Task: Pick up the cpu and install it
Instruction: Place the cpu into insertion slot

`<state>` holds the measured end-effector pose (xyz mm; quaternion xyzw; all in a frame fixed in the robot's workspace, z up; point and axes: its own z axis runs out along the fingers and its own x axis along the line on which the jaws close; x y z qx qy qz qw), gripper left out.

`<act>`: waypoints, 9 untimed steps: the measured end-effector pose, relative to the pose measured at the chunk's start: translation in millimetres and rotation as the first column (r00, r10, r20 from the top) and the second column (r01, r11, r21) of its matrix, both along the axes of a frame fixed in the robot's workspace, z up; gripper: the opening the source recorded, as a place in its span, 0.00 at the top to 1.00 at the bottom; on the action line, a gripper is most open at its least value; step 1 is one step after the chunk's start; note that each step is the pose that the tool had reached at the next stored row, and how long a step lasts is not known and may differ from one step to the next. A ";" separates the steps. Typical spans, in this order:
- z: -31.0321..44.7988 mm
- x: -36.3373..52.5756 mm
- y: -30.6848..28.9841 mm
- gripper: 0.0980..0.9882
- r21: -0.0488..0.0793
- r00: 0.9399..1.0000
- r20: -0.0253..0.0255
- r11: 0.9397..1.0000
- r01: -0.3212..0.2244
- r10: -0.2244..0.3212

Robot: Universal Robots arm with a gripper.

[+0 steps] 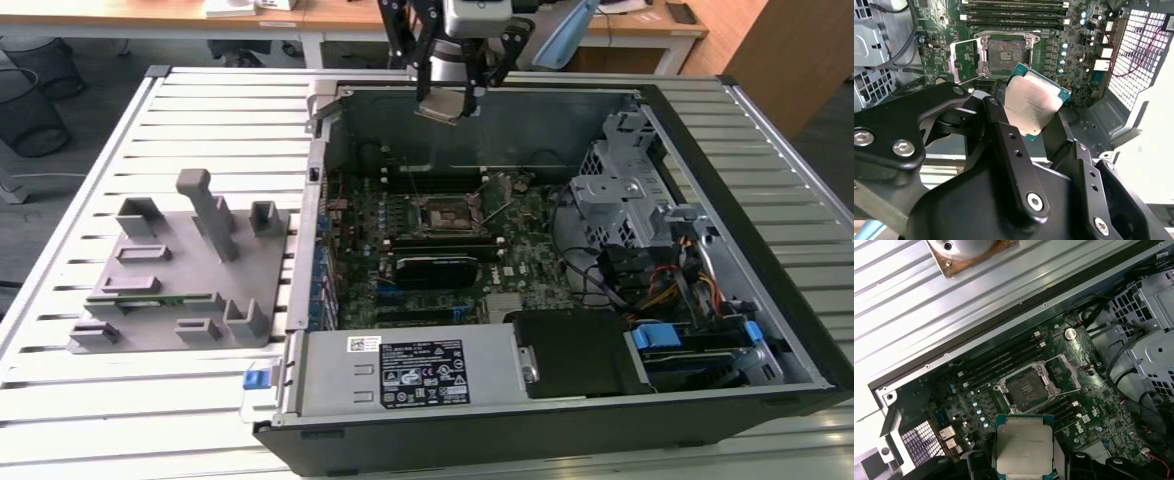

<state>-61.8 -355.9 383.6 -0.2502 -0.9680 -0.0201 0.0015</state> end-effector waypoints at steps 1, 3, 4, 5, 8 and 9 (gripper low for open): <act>0.0 0.1 0.0 0.50 0.000 1.000 0.000 1.000 0.008 -0.008; 0.0 0.2 0.0 0.50 0.000 1.000 0.000 1.000 0.025 -0.025; -0.1 0.3 0.0 0.50 0.000 0.999 0.000 0.999 0.033 -0.033; -0.1 0.3 0.0 0.50 0.000 0.999 0.000 0.999 0.041 -0.041; -0.1 0.5 0.0 0.50 0.000 0.998 0.000 0.998 0.064 -0.064; -0.1 0.6 0.0 0.50 0.000 0.997 0.000 0.997 0.072 -0.072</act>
